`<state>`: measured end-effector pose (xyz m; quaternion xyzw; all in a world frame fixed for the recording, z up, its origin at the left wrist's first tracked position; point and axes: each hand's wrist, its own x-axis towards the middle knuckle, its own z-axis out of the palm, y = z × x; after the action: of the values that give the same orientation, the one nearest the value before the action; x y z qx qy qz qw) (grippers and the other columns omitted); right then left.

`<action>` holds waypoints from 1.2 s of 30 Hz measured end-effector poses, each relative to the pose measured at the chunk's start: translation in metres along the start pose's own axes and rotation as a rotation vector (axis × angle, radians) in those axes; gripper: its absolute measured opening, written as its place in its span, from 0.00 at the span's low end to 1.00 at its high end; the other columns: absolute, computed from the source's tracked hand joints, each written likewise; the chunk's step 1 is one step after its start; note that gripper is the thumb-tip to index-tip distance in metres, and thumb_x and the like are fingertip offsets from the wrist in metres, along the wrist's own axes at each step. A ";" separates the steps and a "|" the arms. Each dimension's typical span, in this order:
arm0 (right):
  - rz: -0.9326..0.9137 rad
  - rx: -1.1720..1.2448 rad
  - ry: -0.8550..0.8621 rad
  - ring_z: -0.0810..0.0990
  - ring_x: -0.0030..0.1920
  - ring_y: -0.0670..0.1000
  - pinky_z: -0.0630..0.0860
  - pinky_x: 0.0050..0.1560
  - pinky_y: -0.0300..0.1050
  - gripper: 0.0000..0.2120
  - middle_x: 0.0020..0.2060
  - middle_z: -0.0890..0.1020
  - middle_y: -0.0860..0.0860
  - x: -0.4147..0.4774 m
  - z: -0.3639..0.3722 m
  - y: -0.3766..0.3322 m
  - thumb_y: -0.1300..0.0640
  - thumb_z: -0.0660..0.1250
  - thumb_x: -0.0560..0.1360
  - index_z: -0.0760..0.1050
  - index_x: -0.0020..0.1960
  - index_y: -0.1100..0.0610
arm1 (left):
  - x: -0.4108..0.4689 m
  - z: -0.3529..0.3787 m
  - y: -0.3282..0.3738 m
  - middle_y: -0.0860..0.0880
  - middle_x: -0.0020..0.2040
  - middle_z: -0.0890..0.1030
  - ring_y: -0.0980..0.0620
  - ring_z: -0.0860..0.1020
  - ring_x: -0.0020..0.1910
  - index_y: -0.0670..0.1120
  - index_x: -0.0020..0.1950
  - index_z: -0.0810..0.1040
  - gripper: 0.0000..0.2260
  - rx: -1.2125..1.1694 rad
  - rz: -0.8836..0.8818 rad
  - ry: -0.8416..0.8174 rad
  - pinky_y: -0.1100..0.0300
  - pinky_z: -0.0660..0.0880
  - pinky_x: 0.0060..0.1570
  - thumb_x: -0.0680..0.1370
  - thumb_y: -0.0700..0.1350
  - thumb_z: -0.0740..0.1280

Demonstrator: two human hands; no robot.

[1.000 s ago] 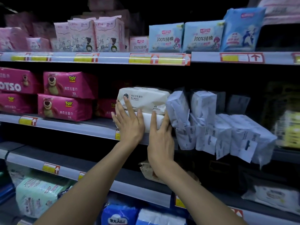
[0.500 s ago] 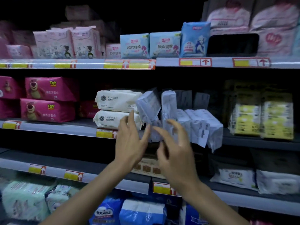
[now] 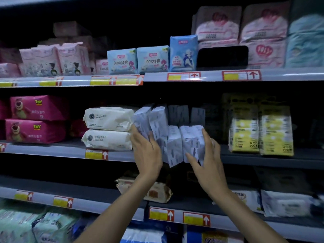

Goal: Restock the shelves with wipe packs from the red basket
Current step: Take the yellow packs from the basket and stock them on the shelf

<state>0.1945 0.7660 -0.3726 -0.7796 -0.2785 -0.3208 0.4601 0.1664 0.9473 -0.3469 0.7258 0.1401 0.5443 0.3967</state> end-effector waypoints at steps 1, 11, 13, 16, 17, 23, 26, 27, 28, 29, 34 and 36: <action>-0.007 -0.030 0.037 0.73 0.66 0.52 0.76 0.47 0.43 0.38 0.76 0.57 0.44 0.001 0.006 0.002 0.42 0.65 0.80 0.44 0.80 0.32 | 0.000 0.005 0.000 0.44 0.82 0.58 0.37 0.64 0.77 0.54 0.83 0.48 0.27 0.008 0.042 0.008 0.36 0.71 0.67 0.85 0.54 0.54; 0.115 -0.194 0.266 0.75 0.61 0.61 0.82 0.46 0.57 0.28 0.74 0.61 0.57 0.026 0.061 -0.011 0.48 0.62 0.83 0.55 0.79 0.44 | 0.032 0.043 -0.020 0.43 0.81 0.53 0.44 0.51 0.81 0.49 0.84 0.45 0.29 0.046 0.093 0.007 0.46 0.41 0.79 0.86 0.58 0.47; 0.148 -0.187 0.251 0.74 0.63 0.62 0.81 0.51 0.59 0.26 0.74 0.60 0.58 0.036 0.071 -0.011 0.49 0.62 0.83 0.57 0.79 0.46 | 0.039 0.049 -0.025 0.42 0.81 0.54 0.42 0.52 0.81 0.49 0.84 0.44 0.30 0.056 0.071 0.020 0.42 0.45 0.79 0.85 0.59 0.46; 0.143 -0.202 0.230 0.72 0.65 0.63 0.80 0.55 0.60 0.25 0.74 0.60 0.59 0.041 0.075 -0.006 0.50 0.62 0.83 0.60 0.77 0.48 | 0.039 0.051 -0.028 0.42 0.80 0.55 0.44 0.52 0.80 0.47 0.84 0.45 0.30 0.057 0.073 0.015 0.42 0.45 0.79 0.85 0.57 0.48; 0.145 -0.192 0.211 0.71 0.66 0.62 0.79 0.57 0.60 0.24 0.74 0.60 0.59 0.041 0.073 -0.005 0.49 0.61 0.83 0.60 0.77 0.48 | 0.037 0.048 -0.027 0.42 0.80 0.54 0.46 0.52 0.79 0.47 0.84 0.44 0.30 0.048 0.070 -0.004 0.43 0.45 0.79 0.85 0.57 0.49; 0.177 -0.011 0.051 0.46 0.81 0.61 0.65 0.73 0.66 0.34 0.80 0.43 0.51 0.032 0.050 -0.009 0.32 0.58 0.78 0.49 0.79 0.37 | 0.019 0.007 -0.014 0.52 0.82 0.49 0.47 0.53 0.81 0.56 0.85 0.44 0.35 -0.064 0.071 -0.157 0.44 0.55 0.80 0.81 0.68 0.46; 0.151 -0.013 0.020 0.37 0.82 0.58 0.60 0.77 0.66 0.49 0.81 0.37 0.50 0.023 0.046 -0.015 0.26 0.65 0.70 0.38 0.79 0.33 | -0.002 -0.006 -0.013 0.58 0.84 0.41 0.49 0.49 0.84 0.60 0.84 0.38 0.35 -0.048 0.052 -0.215 0.48 0.55 0.79 0.82 0.70 0.48; 0.136 -0.039 0.025 0.37 0.82 0.58 0.60 0.77 0.66 0.53 0.81 0.37 0.51 0.021 0.047 -0.016 0.26 0.68 0.69 0.36 0.79 0.33 | -0.008 -0.008 -0.015 0.56 0.84 0.40 0.48 0.48 0.84 0.57 0.84 0.37 0.35 0.020 0.064 -0.213 0.47 0.55 0.80 0.83 0.67 0.50; 0.128 -0.055 0.038 0.39 0.82 0.59 0.62 0.76 0.66 0.54 0.81 0.38 0.52 0.020 0.048 -0.016 0.27 0.69 0.68 0.35 0.79 0.34 | -0.014 -0.009 -0.016 0.53 0.85 0.40 0.47 0.47 0.84 0.53 0.85 0.37 0.35 0.105 0.082 -0.210 0.45 0.55 0.81 0.85 0.63 0.52; 0.126 -0.062 0.057 0.42 0.82 0.61 0.64 0.74 0.67 0.55 0.81 0.40 0.53 0.020 0.049 -0.016 0.28 0.70 0.68 0.36 0.80 0.34 | -0.019 -0.009 -0.017 0.50 0.85 0.39 0.46 0.47 0.84 0.50 0.85 0.37 0.35 0.175 0.092 -0.211 0.44 0.57 0.80 0.86 0.60 0.53; 0.139 -0.115 0.141 0.58 0.77 0.63 0.71 0.68 0.65 0.50 0.79 0.50 0.57 0.026 0.063 -0.014 0.32 0.71 0.71 0.43 0.80 0.39 | -0.018 -0.011 -0.022 0.48 0.85 0.48 0.41 0.66 0.78 0.52 0.85 0.37 0.37 0.188 0.040 -0.201 0.45 0.78 0.59 0.85 0.56 0.58; 0.146 -0.146 0.161 0.61 0.75 0.63 0.72 0.66 0.64 0.48 0.77 0.53 0.58 0.029 0.067 -0.012 0.32 0.71 0.70 0.48 0.80 0.41 | -0.008 -0.011 -0.022 0.47 0.83 0.57 0.42 0.72 0.74 0.52 0.85 0.39 0.36 0.214 0.049 -0.139 0.44 0.79 0.58 0.85 0.57 0.59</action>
<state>0.2201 0.8350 -0.3691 -0.8010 -0.1588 -0.3675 0.4452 0.1589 0.9607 -0.3675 0.8033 0.1518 0.4840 0.3122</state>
